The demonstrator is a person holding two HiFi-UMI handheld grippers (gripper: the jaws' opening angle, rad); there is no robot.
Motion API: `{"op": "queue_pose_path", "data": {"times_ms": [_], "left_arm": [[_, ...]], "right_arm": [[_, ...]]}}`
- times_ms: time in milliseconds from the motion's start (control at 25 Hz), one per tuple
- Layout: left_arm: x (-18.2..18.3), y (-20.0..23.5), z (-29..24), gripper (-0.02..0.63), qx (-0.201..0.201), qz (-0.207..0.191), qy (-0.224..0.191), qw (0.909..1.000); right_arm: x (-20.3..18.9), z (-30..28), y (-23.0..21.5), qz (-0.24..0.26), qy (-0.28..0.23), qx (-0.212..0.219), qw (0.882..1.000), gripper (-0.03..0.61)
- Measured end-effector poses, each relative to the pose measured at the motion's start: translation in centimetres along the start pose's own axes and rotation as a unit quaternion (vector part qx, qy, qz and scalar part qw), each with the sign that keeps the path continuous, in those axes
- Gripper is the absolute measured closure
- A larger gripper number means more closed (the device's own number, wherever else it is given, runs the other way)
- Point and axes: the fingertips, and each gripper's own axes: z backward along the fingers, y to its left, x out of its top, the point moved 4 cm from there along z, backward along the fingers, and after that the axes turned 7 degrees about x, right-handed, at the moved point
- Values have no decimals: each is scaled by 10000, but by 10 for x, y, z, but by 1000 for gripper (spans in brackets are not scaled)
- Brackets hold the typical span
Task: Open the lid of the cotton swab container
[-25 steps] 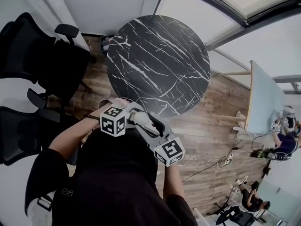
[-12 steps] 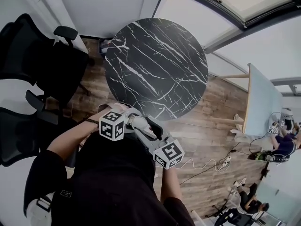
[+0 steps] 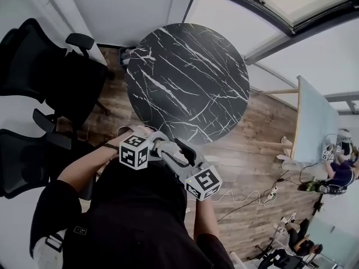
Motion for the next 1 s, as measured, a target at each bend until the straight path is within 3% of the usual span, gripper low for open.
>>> {"op": "queue_pose_path", "data": {"times_ms": [240, 400, 1000], "left_arm": [[-1, -6, -3, 359, -43, -23, 40, 10000], [2, -5, -4, 359, -33, -42, 20, 10000], [10, -14, -7, 359, -150, -30, -125, 9998]], "right_arm": [[2, 2, -4, 3, -80, -3, 10000, 342], [4, 7, -7, 11, -183, -76, 9998, 419], [8, 11, -17, 80, -180, 27, 9998, 463]]}}
